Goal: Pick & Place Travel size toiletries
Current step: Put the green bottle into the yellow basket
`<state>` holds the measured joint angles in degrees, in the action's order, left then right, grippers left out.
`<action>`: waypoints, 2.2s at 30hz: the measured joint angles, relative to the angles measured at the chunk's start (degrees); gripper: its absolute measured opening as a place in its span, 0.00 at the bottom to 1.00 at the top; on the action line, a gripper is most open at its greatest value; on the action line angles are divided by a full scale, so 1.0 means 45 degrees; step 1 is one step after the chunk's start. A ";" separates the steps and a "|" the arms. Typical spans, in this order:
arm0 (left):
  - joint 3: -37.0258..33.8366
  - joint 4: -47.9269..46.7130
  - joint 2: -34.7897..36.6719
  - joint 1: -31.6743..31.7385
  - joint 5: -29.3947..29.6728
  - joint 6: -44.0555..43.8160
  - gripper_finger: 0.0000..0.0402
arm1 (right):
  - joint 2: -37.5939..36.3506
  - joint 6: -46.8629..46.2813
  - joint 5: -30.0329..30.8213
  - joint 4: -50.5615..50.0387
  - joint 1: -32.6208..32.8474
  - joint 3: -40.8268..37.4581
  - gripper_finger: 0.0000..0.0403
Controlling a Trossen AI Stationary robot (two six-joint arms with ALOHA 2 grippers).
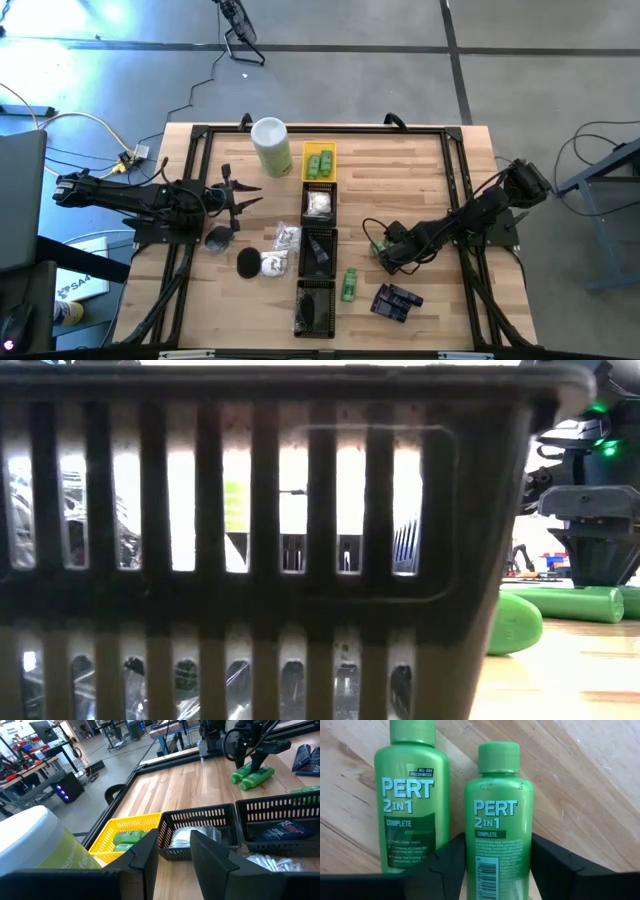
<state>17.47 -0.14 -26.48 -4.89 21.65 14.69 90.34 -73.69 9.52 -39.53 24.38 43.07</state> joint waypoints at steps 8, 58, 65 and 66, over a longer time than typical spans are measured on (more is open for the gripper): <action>-0.0002 0.0000 -0.0003 0.0004 0.0000 -0.0001 0.27 | 0.0006 0.0005 -0.0097 0.0000 0.0000 -0.0005 0.41; 0.0001 0.0005 -0.0003 0.0002 0.0000 0.0000 0.27 | -0.1427 0.3005 0.4396 0.4718 -0.2502 0.0107 0.39; -0.0001 0.0005 -0.0004 0.0003 0.0000 -0.0004 0.27 | -0.1431 0.6254 0.5008 0.9604 -0.3773 0.0107 0.39; 0.0001 0.0005 -0.0005 0.0005 0.0000 -0.0002 0.27 | -0.1431 0.6899 0.5008 1.0369 -0.3916 0.0107 0.39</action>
<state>17.47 -0.12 -26.50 -4.86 21.65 14.68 83.90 -42.65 32.05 7.13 6.76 43.55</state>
